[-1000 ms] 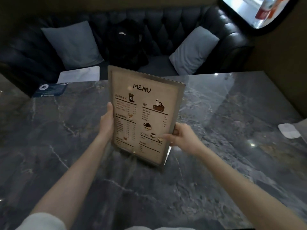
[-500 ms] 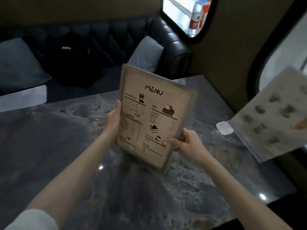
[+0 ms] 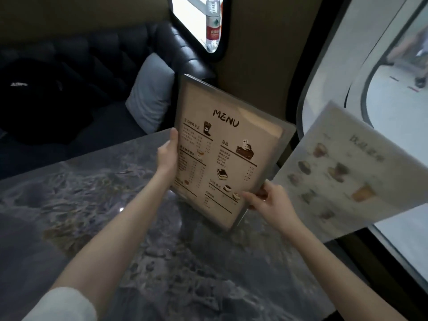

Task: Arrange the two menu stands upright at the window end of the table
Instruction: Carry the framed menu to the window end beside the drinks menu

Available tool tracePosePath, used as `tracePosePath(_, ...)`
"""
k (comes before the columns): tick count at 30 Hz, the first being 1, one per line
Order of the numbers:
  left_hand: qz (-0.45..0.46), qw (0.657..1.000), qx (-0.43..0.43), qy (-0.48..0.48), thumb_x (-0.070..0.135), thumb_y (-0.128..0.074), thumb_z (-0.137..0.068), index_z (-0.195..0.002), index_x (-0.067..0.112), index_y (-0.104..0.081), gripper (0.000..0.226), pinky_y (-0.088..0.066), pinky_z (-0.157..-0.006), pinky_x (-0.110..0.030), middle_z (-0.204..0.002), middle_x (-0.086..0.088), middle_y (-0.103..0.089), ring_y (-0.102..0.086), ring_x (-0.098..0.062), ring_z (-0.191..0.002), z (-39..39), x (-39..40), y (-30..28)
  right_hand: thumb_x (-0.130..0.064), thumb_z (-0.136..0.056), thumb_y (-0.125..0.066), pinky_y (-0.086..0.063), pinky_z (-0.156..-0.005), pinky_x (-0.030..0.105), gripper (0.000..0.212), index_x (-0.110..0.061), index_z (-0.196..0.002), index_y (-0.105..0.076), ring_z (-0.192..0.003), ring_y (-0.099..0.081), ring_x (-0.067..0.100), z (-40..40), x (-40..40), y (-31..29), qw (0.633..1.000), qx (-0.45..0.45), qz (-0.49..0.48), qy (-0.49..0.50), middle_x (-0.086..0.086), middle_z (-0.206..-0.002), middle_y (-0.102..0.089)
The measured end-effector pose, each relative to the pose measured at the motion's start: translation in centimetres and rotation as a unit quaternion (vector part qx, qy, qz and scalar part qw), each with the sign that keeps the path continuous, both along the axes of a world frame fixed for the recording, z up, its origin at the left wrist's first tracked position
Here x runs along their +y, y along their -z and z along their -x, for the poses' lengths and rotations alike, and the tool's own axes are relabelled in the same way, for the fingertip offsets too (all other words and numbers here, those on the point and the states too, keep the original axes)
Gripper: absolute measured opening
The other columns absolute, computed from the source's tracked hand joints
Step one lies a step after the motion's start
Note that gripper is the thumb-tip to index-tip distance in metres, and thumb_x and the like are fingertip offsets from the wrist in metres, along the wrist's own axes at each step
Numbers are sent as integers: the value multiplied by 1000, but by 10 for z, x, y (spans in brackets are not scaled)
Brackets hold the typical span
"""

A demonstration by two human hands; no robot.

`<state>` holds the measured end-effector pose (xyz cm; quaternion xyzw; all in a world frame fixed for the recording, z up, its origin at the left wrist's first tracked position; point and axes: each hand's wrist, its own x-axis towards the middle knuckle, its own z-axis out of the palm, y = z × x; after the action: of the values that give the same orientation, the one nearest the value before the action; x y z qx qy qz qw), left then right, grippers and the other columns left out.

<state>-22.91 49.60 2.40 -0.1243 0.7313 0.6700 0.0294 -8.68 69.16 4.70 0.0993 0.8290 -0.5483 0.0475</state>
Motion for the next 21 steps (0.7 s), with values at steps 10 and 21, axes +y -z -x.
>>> tracePosePath(10, 22, 998, 21, 63, 52, -33, -93, -105, 14, -63, 50, -52, -65, -14, -88, 9, -65, -62, -5, -83, 68, 82, 3, -17, -81, -68, -59, -75, 39, 21, -4, -96, -63, -87, -68, 22, 50, 68, 13, 996, 34, -54, 63, 13, -99, -72)
tracePosePath(21, 18, 990, 17, 138, 46, -34, -95, -82, 25, -64, 39, -48, -51, -6, -84, 7, -65, -66, 8, -60, 132, 134, 13, -21, -85, -63, -56, -83, 29, 30, -7, -111, -61, -103, -65, 21, 83, 81, 40, 991, 28, -26, 131, 9, -114, -69)
